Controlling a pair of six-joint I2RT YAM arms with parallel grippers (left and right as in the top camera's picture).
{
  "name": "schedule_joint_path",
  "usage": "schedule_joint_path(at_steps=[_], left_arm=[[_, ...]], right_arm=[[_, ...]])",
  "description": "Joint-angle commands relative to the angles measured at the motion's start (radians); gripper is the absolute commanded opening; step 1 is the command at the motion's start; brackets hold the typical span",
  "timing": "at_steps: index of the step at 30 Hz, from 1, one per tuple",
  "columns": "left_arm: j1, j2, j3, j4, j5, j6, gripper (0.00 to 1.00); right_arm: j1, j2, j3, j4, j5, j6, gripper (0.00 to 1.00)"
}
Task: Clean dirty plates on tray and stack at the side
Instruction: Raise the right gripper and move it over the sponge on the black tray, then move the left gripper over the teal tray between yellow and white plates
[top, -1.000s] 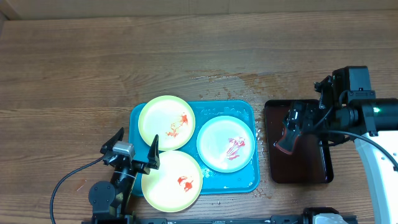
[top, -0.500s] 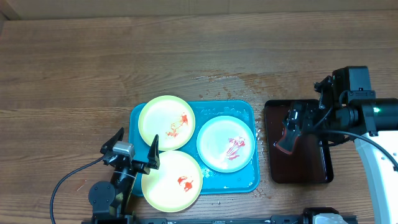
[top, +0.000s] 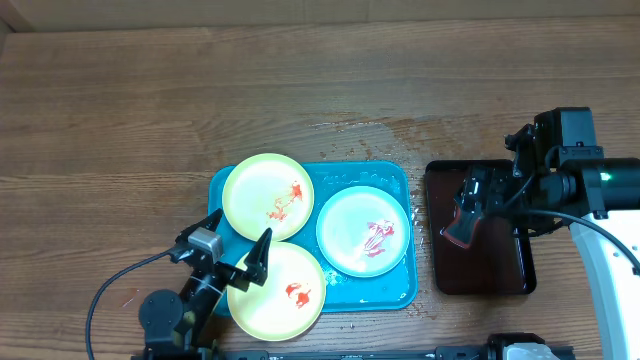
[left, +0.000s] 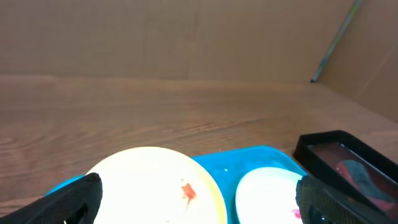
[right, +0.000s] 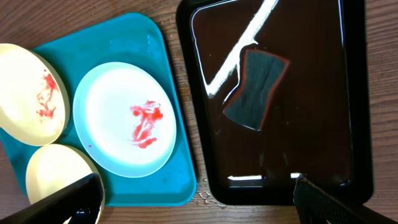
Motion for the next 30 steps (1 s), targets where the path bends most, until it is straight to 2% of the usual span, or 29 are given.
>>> schedule_joint_path(at_steps=[1, 10, 17, 20, 23, 30], left_arm=[[0.009, 0.084, 0.132, -0.037, 0.0, 0.01, 1.0], [-0.007, 0.612, 0.462, -0.208, 0.014, 0.026, 1.0], [-0.175, 1.076, 0.844, -0.476, 0.018, 0.07, 1.0], [-0.278, 1.242, 1.005, -0.624, -0.089, 0.079, 1.0], [-0.386, 1.384, 1.138, -0.737, -0.24, 0.079, 1.0], [-0.469, 1.479, 1.178, -0.689, -0.262, 0.055, 1.0]], right_arm=[[0.004, -0.004, 0.029, 0.003, -0.035, 0.0, 1.0], [0.004, -0.004, 0.029, 0.006, -0.038, 0.0, 1.0], [0.004, -0.004, 0.029, 0.024, -0.038, 0.006, 1.0], [0.004, -0.004, 0.029, 0.037, -0.037, 0.036, 1.0], [0.003, -0.004, 0.029, 0.047, 0.008, 0.123, 1.0], [0.003, 0.014, 0.028, -0.002, 0.234, 0.401, 1.0]])
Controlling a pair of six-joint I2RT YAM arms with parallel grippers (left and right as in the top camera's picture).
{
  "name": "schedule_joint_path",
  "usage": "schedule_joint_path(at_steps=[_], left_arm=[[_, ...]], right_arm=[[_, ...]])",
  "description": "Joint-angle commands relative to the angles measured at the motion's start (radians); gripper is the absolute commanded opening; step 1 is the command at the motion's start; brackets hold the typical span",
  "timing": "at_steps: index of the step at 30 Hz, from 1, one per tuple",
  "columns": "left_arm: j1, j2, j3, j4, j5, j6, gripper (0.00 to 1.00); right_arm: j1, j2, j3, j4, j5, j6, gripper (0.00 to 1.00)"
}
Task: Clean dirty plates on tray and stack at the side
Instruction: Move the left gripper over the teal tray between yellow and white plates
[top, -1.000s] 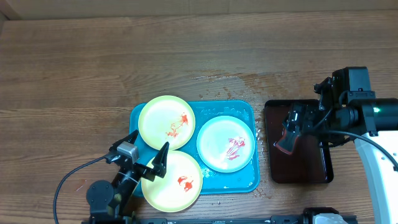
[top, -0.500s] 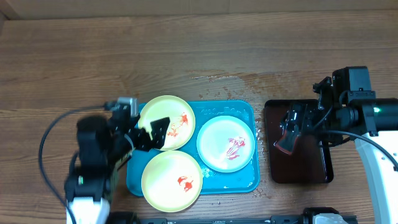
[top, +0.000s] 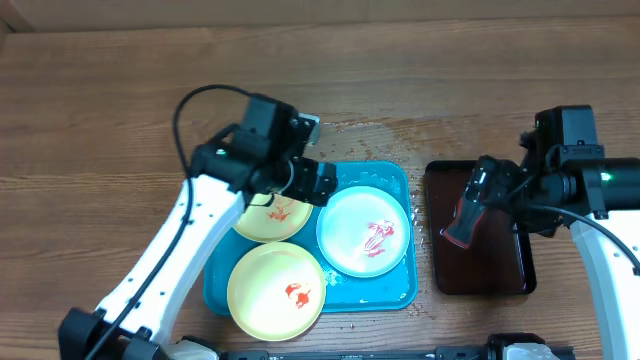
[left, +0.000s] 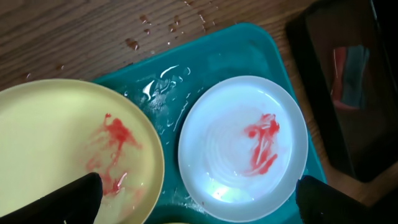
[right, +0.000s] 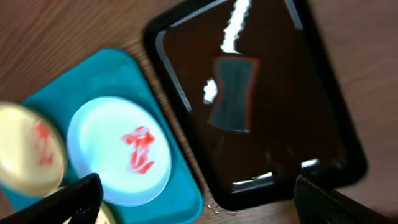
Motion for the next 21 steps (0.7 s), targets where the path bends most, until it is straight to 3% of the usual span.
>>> schedule_joint_path(at_steps=[1, 15, 17, 18, 19, 21], left_arm=[[-0.01, 0.017, 0.029, 0.009, -0.034, -0.007, 1.0], [-0.01, 0.02, 0.029, 0.005, -0.031, -0.007, 1.0], [-0.01, 0.02, 0.029, 0.005, -0.031, -0.007, 1.0], [-0.01, 0.02, 0.029, 0.005, -0.031, -0.007, 1.0], [-0.01, 0.02, 0.029, 0.004, -0.031, -0.007, 1.0], [-0.01, 0.02, 0.029, 0.004, -0.031, -0.007, 1.0]], right_arm=[[0.003, 0.026, 0.023, -0.017, 0.125, 0.167, 1.0], [0.002, 0.32, -0.061, 0.124, 0.108, 0.272, 1.0], [0.001, 0.334, -0.061, 0.153, 0.101, 0.29, 0.87], [0.001, 0.336, -0.062, 0.165, 0.101, 0.29, 0.89], [0.0, 0.336, -0.066, 0.18, 0.095, 0.291, 1.0], [-0.003, 0.337, -0.075, 0.2, 0.087, 0.29, 1.0]])
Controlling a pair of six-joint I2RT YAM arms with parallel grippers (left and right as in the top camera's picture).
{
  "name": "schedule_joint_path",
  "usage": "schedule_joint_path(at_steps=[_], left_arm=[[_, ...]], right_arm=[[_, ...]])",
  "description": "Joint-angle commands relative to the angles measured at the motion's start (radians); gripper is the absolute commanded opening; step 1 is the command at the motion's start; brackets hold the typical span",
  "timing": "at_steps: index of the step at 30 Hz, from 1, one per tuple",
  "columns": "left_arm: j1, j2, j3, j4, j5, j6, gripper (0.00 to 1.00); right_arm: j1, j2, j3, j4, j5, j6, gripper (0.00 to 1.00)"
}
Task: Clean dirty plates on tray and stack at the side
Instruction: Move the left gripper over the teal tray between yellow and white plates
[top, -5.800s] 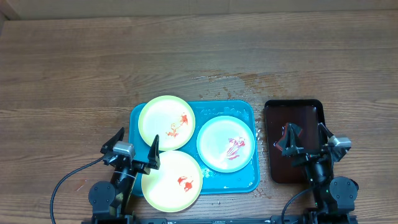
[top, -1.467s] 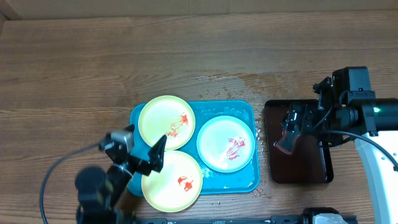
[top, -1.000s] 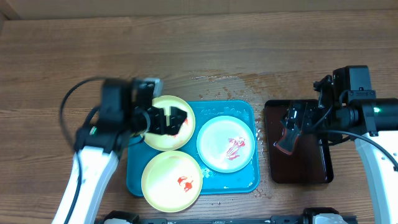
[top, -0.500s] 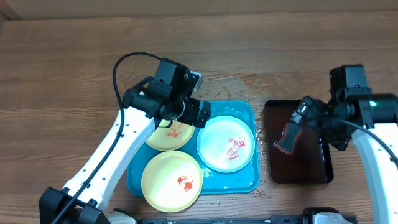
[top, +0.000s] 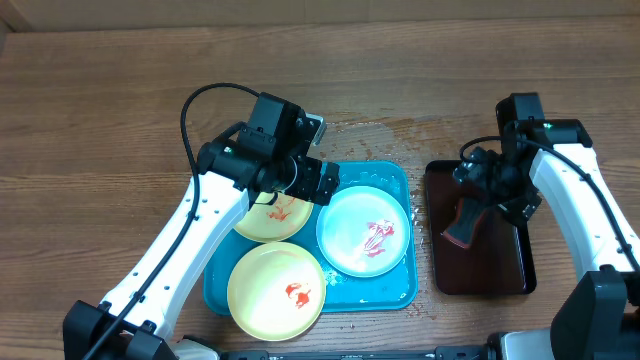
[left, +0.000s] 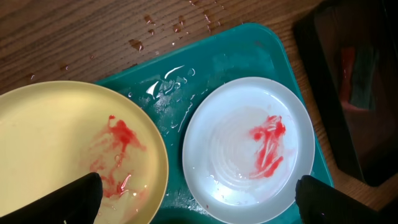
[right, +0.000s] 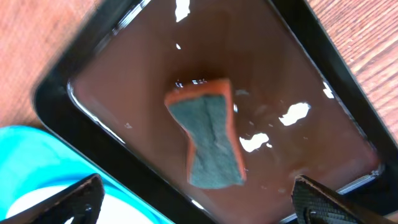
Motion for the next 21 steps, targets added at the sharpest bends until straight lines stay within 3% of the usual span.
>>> schedule_joint_path(at_steps=[1, 11, 21], left_arm=[[0.0, 0.004, 0.024, 0.0, -0.013, -0.006, 1.0], [0.0, 0.004, 0.024, -0.002, -0.016, -0.006, 1.0], [0.0, 0.004, 0.024, -0.002, -0.021, -0.006, 1.0]], right_arm=[[-0.003, -0.002, -0.02, 0.024, -0.012, 0.024, 1.0], [-0.003, -0.002, -0.227, 0.183, -0.012, -0.06, 1.0], [-0.003, 0.008, -0.286, 0.334, -0.013, -0.223, 1.0]])
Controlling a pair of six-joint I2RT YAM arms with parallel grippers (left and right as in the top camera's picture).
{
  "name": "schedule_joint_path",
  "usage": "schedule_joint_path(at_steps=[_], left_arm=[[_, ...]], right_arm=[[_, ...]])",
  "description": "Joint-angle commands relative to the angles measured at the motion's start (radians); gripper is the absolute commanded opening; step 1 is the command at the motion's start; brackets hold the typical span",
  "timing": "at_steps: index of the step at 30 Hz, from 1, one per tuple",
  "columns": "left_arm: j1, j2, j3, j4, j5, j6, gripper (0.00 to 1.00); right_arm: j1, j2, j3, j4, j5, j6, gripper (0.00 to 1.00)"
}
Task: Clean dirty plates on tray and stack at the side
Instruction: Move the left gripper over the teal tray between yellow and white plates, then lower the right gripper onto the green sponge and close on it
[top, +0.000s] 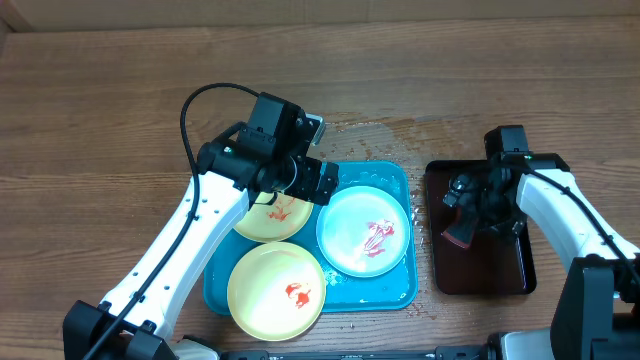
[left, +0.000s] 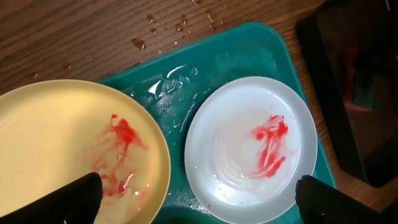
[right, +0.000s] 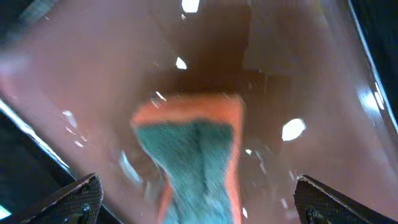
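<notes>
Three plates smeared red lie on the teal tray: a yellow one partly under my left arm, a white one, and a front yellow one. My left gripper hangs open above the gap between the back yellow plate and the white plate. A green and orange sponge lies in the wet black tray. My right gripper is open, low over the sponge, one finger on either side of it.
The black tray sits right of the teal tray, with a narrow strip of wood between them. Water drops spot the table behind the teal tray. My left arm's cable loops over the table's back left.
My right gripper has come down closer to the sponge, which now fills the middle of its wrist view. The left arm has hardly moved.
At first my left arm lay low at the teal tray's front left and my right gripper was high over the black tray. Then the left gripper stood over the back plates. The right gripper was lower over the sponge, and is now close above it.
</notes>
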Motion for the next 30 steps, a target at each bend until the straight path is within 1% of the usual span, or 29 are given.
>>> schedule_joint_path(at_steps=[1, 3, 5, 6, 10, 11, 14, 16, 17, 21, 26, 30], left_arm=[[0.0, 0.004, 0.024, 0.0, -0.013, -0.006, 1.0], [0.0, 0.004, 0.024, -0.003, -0.013, -0.006, 1.0], [0.0, 0.004, 0.024, -0.008, -0.015, -0.005, 1.0], [0.0, 0.004, 0.024, -0.011, -0.017, -0.005, 1.0], [0.0, 0.004, 0.024, -0.019, -0.034, 0.002, 1.0], [0.0, 0.004, 0.024, -0.02, -0.036, 0.002, 1.0], [0.0, 0.004, 0.024, -0.02, -0.035, 0.002, 1.0], [0.0, 0.004, 0.024, -0.02, -0.035, 0.002, 1.0], [0.0, 0.004, 0.024, -0.02, -0.035, 0.002, 1.0], [0.0, 0.004, 0.024, -0.02, -0.035, 0.001, 1.0], [0.0, 0.004, 0.024, -0.019, -0.035, 0.001, 1.0], [0.0, 0.004, 0.024, -0.019, -0.035, 0.001, 1.0]], right_arm=[[-0.003, 0.015, -0.016, 0.052, -0.002, -0.079, 1.0], [-0.003, 0.033, -0.017, 0.083, -0.006, -0.09, 1.0], [-0.003, 0.056, -0.017, 0.1, -0.013, -0.092, 0.97], [-0.003, 0.066, -0.017, 0.102, -0.014, -0.092, 0.95], [-0.003, 0.106, -0.017, 0.11, -0.015, -0.088, 0.79], [-0.003, 0.112, -0.017, 0.113, -0.015, -0.087, 0.66], [-0.003, 0.121, -0.017, 0.125, -0.015, -0.084, 0.36], [-0.003, 0.121, -0.017, 0.132, -0.014, -0.084, 0.08], [-0.003, 0.121, -0.017, 0.135, -0.008, -0.081, 0.04], [-0.003, 0.121, -0.017, 0.139, 0.013, -0.081, 0.04], [-0.013, 0.121, -0.016, 0.155, 0.093, -0.081, 0.04], [-0.061, 0.121, -0.011, 0.175, 0.098, -0.081, 0.04]])
